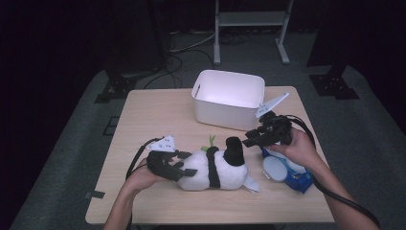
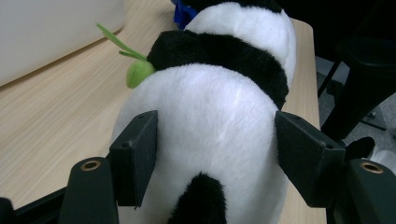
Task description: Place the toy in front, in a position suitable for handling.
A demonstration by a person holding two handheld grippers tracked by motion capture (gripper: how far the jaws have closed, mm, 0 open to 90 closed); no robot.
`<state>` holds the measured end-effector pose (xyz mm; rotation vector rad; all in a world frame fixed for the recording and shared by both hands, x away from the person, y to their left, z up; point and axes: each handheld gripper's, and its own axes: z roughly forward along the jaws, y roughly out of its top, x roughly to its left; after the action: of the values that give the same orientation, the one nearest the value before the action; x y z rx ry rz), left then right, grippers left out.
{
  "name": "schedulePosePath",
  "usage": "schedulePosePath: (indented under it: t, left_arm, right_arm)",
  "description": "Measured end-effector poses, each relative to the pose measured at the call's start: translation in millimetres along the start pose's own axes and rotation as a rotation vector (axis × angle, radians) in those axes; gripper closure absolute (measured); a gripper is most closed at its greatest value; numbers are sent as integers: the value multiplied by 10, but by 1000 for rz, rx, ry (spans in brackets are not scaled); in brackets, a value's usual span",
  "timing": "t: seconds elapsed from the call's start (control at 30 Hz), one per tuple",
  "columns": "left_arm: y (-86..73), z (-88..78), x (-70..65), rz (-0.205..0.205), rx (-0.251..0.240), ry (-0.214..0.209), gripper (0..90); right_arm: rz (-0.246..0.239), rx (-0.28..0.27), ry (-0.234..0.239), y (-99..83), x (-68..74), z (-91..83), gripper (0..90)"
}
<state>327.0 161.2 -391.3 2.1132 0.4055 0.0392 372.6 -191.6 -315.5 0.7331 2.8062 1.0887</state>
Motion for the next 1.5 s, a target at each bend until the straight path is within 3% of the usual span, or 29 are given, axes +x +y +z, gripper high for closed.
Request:
schedulePosePath:
  t: [0.3,0.57,0.73,0.8,0.97,1.13,1.17,1.33,1.5]
  left_arm:
    - [3,6,-12,4,-2,0,319]
    - [19,-1,-46,18,14,-2,319]
    - [41,-24,-60,24,21,-21,319]
    - [70,-52,-74,24,18,-31,318]
    - [112,-82,-83,12,-2,-42,316]
    - [107,-26,-93,7,16,-77,329]
    - [98,-10,-106,8,27,-94,330]
    - [95,-19,-128,21,42,-107,343]
    - [88,-30,-144,29,49,-127,344]
  right_arm:
    - [-34,20,51,217,64,163,593]
    - [-70,52,61,378,129,310,583]
    - [-89,71,52,379,161,316,664]
    - [-91,73,79,330,182,293,687]
    - [-89,64,109,242,259,244,691]
    - [-101,74,132,208,341,225,687]
    - [-106,74,151,222,362,212,677]
    - [-109,74,157,307,357,239,652]
    - [-117,95,163,447,329,399,626]
